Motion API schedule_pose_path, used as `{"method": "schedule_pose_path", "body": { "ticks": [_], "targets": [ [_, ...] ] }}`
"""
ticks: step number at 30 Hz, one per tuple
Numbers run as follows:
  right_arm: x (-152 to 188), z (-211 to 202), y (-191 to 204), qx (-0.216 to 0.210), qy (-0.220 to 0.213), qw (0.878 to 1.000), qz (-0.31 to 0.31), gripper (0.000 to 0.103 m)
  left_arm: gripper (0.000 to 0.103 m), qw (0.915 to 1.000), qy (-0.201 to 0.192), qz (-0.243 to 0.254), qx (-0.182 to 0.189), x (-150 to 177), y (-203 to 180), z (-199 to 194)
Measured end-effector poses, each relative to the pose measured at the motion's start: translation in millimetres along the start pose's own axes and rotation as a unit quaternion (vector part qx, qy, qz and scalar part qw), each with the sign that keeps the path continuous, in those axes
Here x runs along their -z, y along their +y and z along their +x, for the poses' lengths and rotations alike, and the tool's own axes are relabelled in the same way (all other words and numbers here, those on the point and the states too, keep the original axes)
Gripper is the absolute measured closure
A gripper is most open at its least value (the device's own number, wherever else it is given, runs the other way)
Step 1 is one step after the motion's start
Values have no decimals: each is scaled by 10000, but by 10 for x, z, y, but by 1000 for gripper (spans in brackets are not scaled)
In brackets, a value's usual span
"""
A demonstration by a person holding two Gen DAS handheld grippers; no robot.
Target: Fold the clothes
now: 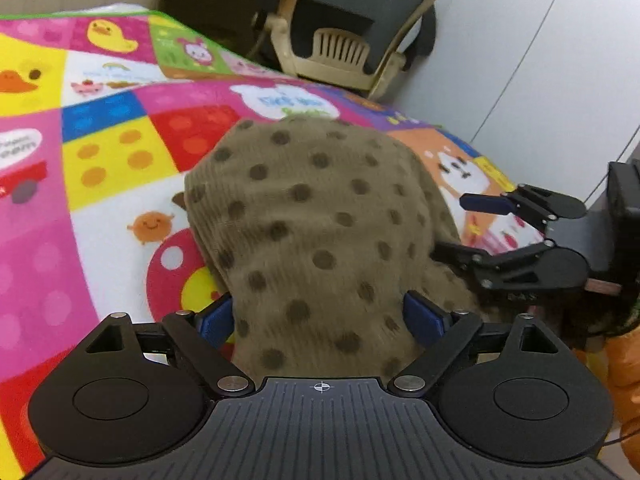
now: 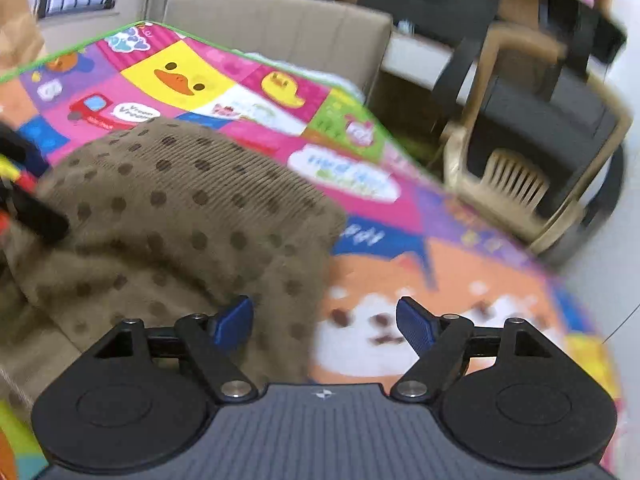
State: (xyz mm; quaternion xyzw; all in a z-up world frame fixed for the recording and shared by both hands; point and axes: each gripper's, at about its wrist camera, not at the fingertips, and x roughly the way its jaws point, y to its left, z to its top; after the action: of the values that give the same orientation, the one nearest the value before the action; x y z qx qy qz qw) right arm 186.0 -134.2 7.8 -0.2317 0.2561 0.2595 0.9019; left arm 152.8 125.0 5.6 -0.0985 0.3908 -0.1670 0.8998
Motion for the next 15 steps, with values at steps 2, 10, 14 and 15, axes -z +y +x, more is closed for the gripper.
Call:
{"method": "schedule_pose_path", "body": {
  "ticks": [2, 10, 14, 15],
  "targets": [
    [14, -179, -5, -136, -170, 9997, -119, 24, 10, 9997, -190, 170, -46, 23, -63, -178],
    [285, -284, 271, -198, 38, 9951, -965, 24, 9, 9946, 169, 1009, 157, 415, -479, -298],
    [315, -351, 172, -207, 21, 9974, -684, 24, 8, 9835, 252, 1759, -344, 633, -624, -291],
    [322, -383, 163, -199, -1, 9975, -678, 24, 7, 9814, 257, 1833, -512, 653, -596, -306]
  ]
}}
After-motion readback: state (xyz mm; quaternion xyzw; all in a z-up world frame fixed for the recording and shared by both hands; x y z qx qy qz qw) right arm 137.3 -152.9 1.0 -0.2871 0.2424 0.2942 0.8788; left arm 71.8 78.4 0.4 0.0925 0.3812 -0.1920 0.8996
